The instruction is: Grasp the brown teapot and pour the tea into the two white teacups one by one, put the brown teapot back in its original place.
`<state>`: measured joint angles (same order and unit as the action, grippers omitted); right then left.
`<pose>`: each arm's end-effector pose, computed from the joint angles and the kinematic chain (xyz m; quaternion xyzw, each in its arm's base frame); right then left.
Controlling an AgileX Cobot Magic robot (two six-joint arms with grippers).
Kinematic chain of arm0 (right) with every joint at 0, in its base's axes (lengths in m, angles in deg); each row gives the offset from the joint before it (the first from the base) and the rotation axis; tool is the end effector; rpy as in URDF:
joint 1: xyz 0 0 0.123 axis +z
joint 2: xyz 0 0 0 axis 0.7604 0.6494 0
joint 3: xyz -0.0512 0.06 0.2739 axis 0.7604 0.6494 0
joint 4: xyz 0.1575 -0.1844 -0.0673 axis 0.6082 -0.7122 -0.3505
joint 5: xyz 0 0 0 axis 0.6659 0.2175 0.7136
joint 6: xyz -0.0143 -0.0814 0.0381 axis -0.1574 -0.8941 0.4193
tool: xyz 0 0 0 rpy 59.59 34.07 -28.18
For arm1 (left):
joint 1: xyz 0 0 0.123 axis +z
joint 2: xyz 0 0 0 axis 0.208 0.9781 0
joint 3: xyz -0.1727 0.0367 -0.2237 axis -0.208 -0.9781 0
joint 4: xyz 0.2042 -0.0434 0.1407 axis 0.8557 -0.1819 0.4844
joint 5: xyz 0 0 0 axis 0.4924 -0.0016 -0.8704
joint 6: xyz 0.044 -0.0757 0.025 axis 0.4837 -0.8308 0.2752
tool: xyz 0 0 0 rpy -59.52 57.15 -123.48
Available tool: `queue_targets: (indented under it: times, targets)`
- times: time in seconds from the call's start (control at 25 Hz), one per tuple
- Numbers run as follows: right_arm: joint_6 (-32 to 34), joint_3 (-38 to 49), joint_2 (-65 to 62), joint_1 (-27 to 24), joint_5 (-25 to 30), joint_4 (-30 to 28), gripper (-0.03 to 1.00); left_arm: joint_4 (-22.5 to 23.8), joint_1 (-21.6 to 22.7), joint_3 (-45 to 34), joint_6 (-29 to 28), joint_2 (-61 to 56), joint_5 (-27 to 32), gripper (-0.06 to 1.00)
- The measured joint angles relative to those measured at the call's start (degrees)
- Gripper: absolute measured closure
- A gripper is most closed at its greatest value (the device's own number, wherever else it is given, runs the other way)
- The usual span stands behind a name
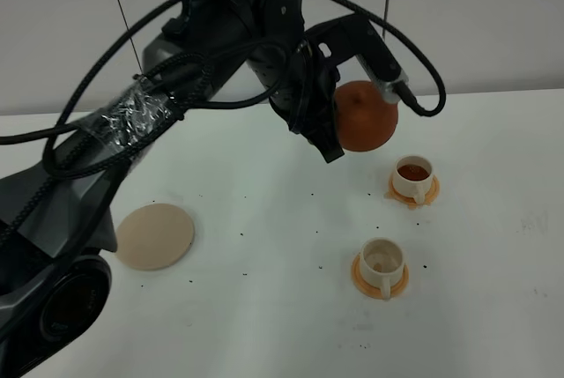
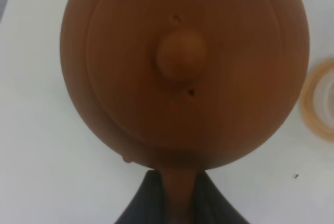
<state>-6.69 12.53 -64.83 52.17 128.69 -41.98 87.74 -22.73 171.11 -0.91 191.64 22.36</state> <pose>-0.0021 0.0106 0.2737 -0.0721 0.8616 0.0496 0.5000 0.4212 -0.2856 0.2866 0.5534 0.7900 0.0309 0.2619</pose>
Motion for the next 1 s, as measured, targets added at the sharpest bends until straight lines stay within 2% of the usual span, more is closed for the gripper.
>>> queue_targets:
  times: [0.28,0.72,1.0]
  targets:
    - [0.0,0.0,0.0,0.0,0.0,0.0,0.73,-0.9,-1.0,-0.3,1.3,-0.9,0.0,0.78]
    - [0.0,0.0,0.0,0.0,0.0,0.0,0.73,-1.4,-3.7,-9.0,4.0,-0.9,-0.1,0.78]
    - [0.0,0.0,0.0,0.0,0.0,0.0,0.73,-1.6,-4.0,-9.8,4.6,-0.9,0.0,0.78]
